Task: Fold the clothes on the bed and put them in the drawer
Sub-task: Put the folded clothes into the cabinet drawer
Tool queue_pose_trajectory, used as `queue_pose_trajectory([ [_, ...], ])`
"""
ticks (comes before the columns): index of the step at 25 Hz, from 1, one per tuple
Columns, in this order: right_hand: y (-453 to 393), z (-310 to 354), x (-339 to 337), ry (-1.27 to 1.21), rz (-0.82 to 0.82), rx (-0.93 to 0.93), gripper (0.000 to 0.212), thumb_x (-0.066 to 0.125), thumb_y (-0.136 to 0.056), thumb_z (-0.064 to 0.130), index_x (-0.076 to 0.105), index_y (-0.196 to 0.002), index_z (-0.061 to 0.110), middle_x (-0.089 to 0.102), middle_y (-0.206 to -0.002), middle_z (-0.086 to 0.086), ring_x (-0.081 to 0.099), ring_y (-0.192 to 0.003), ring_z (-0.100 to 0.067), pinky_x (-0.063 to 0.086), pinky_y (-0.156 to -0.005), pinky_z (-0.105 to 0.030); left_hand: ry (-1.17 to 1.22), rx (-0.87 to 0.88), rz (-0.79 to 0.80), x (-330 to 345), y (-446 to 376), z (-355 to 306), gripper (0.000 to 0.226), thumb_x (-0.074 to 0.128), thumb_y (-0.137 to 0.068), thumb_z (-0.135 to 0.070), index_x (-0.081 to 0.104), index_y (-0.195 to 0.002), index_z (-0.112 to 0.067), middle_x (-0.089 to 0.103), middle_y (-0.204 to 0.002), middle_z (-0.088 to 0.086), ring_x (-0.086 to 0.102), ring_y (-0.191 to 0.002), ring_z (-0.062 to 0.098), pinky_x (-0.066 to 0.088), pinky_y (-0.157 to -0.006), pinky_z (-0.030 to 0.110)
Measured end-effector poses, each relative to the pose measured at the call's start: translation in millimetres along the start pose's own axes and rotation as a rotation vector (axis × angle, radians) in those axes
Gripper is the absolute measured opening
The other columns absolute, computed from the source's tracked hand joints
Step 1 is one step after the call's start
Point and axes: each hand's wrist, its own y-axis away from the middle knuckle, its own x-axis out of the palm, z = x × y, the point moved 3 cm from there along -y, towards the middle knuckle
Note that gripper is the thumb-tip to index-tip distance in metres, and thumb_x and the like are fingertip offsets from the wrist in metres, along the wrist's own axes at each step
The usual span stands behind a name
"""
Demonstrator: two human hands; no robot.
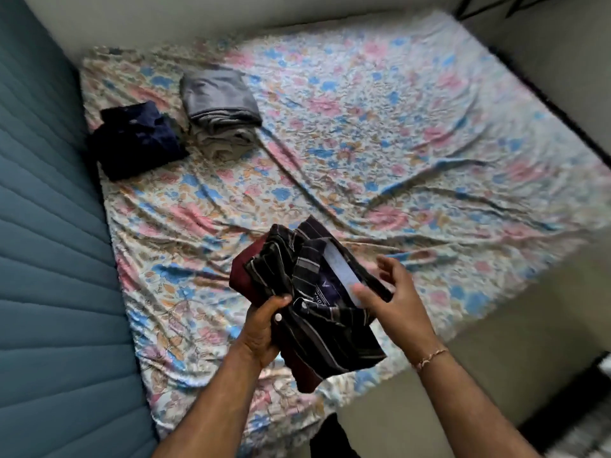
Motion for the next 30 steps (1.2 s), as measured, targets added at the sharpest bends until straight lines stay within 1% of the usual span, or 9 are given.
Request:
queue_pose_trajectory([
  [4, 101, -83, -80, -0.6, -0.683, 0.326, 0.004, 0.057, -0.103, 0.031, 0.06, -0.106, 0.03, 0.061, -0.104, 0.002, 0.061, -0.086, -0.009, 0.046, -0.064, -0.016, -0.043, -0.082, 0.093, 101, 25, 33, 0.068, 0.081, -0.066, -0.024, 0.069, -0.129, -0.005, 0.07, -0.125, 0.021, 0.068, -0.112, 0.038, 0.053, -0.104, 0.053],
  [6, 143, -134, -90, -0.821, -0.675, 0.615, 0.01, 0.055, -0.101, 0.035, 0.061, -0.1, 0.026, 0.06, -0.09, 0.0, 0.056, -0.068, -0.009, 0.041, -0.058, -0.025, -0.062, -0.141, 0.184, 159, 30, 55, 0.063, 0.078, -0.07, -0.024, 0.069, -0.129, -0.005, 0.071, -0.124, 0.02, 0.068, -0.112, 0.037, 0.052, -0.106, 0.052],
  [9, 168, -187, -115, -1.063, -0.522, 0.829, 0.048, 0.042, -0.105, 0.052, 0.067, -0.111, 0.012, 0.07, -0.103, -0.009, 0.063, -0.09, -0.025, 0.043, -0.075, -0.036, -0.157, -0.281, 0.371, 262, 43, 104, 0.04, 0.069, -0.073, -0.029, 0.08, -0.106, -0.009, 0.077, -0.108, 0.015, 0.074, -0.098, 0.031, 0.06, -0.089, 0.041],
  [14, 133, -246, -229, -1.209, -0.469, 0.657, 0.04, 0.046, -0.103, 0.03, 0.067, -0.127, 0.006, 0.073, -0.119, -0.016, 0.068, -0.097, -0.026, 0.053, -0.077, -0.038, -0.292, -0.414, 0.525, 427, 65, 237, 0.044, 0.066, -0.078, -0.035, 0.078, -0.109, -0.007, 0.076, -0.111, 0.017, 0.072, -0.105, 0.034, 0.058, -0.094, 0.043],
  [19, 99, -256, -385, -1.098, -0.268, 0.205, 0.073, 0.057, -0.089, -0.006, 0.044, -0.15, 0.034, 0.045, -0.159, -0.005, 0.043, -0.145, -0.02, 0.035, -0.119, -0.049, -0.378, -0.416, 0.493, 574, 79, 386, 0.043, 0.067, -0.077, -0.034, 0.075, -0.109, -0.007, 0.072, -0.105, 0.016, 0.069, -0.098, 0.034, 0.057, -0.092, 0.044],
  [22, 95, -284, -498, -1.312, -0.482, 0.096, 0.081, 0.08, -0.082, 0.024, 0.036, -0.151, 0.023, 0.019, -0.17, -0.011, 0.027, -0.153, -0.027, 0.024, -0.123, -0.056, -0.406, -0.429, 0.508, 641, 45, 436, 0.062, 0.072, -0.069, -0.034, 0.071, -0.121, 0.0, 0.072, -0.113, 0.02, 0.07, -0.103, 0.036, 0.059, -0.095, 0.045],
  [26, 89, -340, -618, -1.579, -0.808, 0.015, 0.107, 0.071, -0.078, 0.073, 0.033, -0.16, 0.016, 0.026, -0.166, -0.021, 0.02, -0.154, -0.045, 0.009, -0.124, -0.064, -0.5, -0.504, 0.624, 720, -14, 473, 0.046, 0.041, -0.095, -0.026, 0.082, -0.083, -0.009, 0.079, -0.087, 0.014, 0.077, -0.079, 0.027, 0.065, -0.069, 0.036],
  [28, 77, -380, -665, -1.545, -0.931, 0.229, 0.093, 0.058, -0.088, 0.077, 0.041, -0.157, 0.017, 0.04, -0.161, -0.015, 0.033, -0.151, -0.038, 0.016, -0.125, -0.062, -0.647, -0.576, 0.692, 772, -41, 502, 0.047, 0.042, -0.093, -0.025, 0.082, -0.076, -0.009, 0.078, -0.083, 0.015, 0.077, -0.074, 0.028, 0.065, -0.066, 0.037],
  [30, 53, -415, -710, -1.955, -0.873, 0.026, 0.058, 0.033, -0.105, 0.065, 0.062, -0.141, 0.032, 0.063, -0.143, 0.005, 0.055, -0.135, -0.014, 0.034, -0.121, -0.043, -0.843, -0.64, 0.811, 836, -69, 543, 0.039, 0.052, -0.087, -0.027, 0.082, -0.074, -0.006, 0.078, -0.08, 0.017, 0.076, -0.069, 0.029, 0.064, -0.062, 0.037],
])
